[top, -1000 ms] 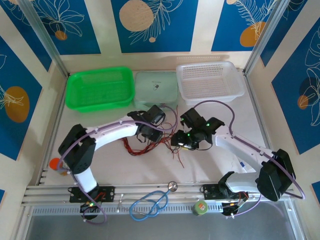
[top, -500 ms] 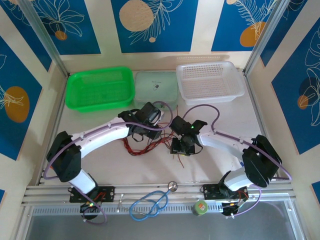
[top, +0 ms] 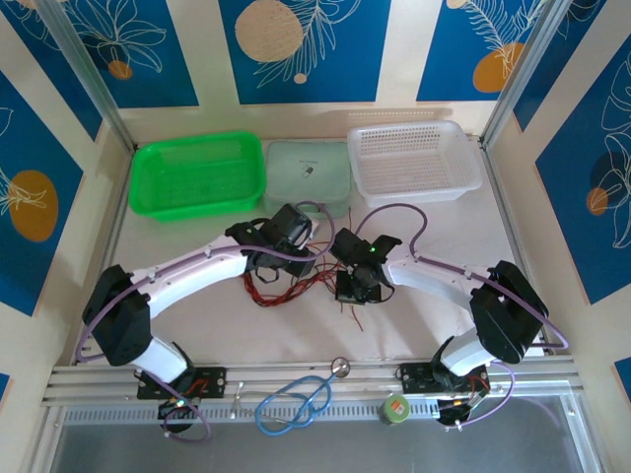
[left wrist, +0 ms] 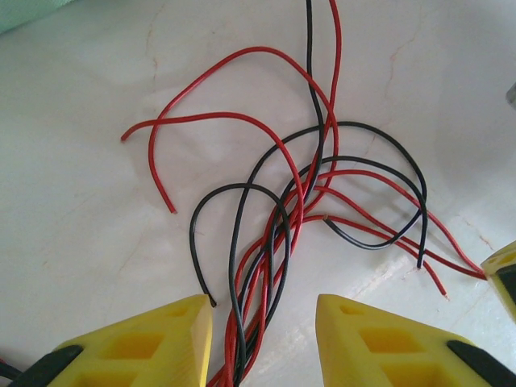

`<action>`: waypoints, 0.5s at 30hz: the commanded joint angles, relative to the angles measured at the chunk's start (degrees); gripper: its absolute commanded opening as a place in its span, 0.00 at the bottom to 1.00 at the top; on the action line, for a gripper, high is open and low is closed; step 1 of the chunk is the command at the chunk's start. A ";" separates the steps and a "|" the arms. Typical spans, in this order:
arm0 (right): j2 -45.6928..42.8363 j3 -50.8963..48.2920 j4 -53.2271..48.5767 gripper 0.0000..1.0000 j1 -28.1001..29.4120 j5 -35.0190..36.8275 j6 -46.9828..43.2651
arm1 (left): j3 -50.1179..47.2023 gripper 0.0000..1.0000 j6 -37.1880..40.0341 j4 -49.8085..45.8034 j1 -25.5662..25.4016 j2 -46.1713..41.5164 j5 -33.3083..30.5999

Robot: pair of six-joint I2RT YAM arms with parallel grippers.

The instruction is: Untangle the cables

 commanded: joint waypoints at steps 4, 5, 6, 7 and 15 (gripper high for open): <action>-4.94 4.87 -6.46 0.00 0.37 2.08 -1.42 | -3.83 0.41 -0.68 0.62 -0.37 -4.24 1.58; -6.31 6.20 -7.88 0.00 0.17 2.67 -2.17 | -4.69 0.45 -0.37 1.03 -0.51 -5.10 1.75; -7.58 7.42 -9.00 0.00 -0.12 2.99 -2.87 | -5.55 0.48 -0.10 1.53 -0.55 -5.94 2.19; -9.19 8.82 -10.25 0.00 -0.62 3.31 -3.69 | -6.53 0.51 0.36 2.39 -0.62 -6.82 2.79; -18.15 16.12 -13.19 0.00 -10.41 -5.23 -10.40 | -11.32 0.57 2.76 10.95 -0.91 -11.90 8.83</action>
